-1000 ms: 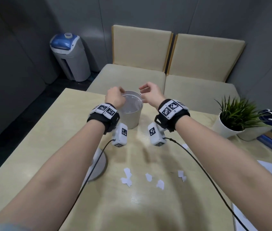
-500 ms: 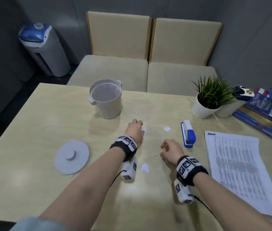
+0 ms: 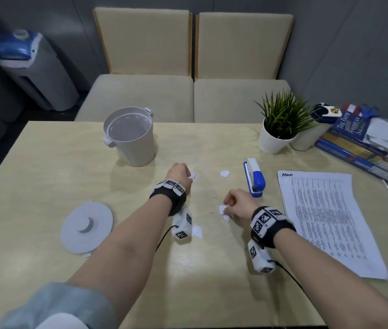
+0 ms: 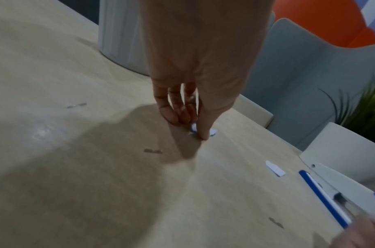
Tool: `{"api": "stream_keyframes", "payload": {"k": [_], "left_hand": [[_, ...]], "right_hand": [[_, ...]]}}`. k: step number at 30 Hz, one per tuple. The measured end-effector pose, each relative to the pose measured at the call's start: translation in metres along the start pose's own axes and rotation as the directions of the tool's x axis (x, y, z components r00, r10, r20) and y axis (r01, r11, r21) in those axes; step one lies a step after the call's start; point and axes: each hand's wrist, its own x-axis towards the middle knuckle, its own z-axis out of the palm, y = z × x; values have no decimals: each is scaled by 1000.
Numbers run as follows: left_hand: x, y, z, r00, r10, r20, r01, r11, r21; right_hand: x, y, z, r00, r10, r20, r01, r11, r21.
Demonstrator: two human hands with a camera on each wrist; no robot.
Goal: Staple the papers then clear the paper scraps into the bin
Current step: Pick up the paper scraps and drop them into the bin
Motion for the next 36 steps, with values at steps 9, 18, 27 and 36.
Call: {"api": "stream_keyframes", "payload": {"k": [9,18,27,36], "left_hand": [[-23,-9,-12,997,75,-25,-77,991,-112],[-119,-14,13,847,226,481,-229,972,-53],[-126,-8,28,940,186,288,-197,980,10],[-125,-7,27,950,194,245,-208,977,34]], "right_hand": [[6,-14,3,999,-24,36,31,978,-207],[2,-22,-1,999,39,37,-39,999,-1],[-20,2,12,994,110,-22,-110,994,14],[-9,-10,9,989,125,82,-117,988,-104]]}}
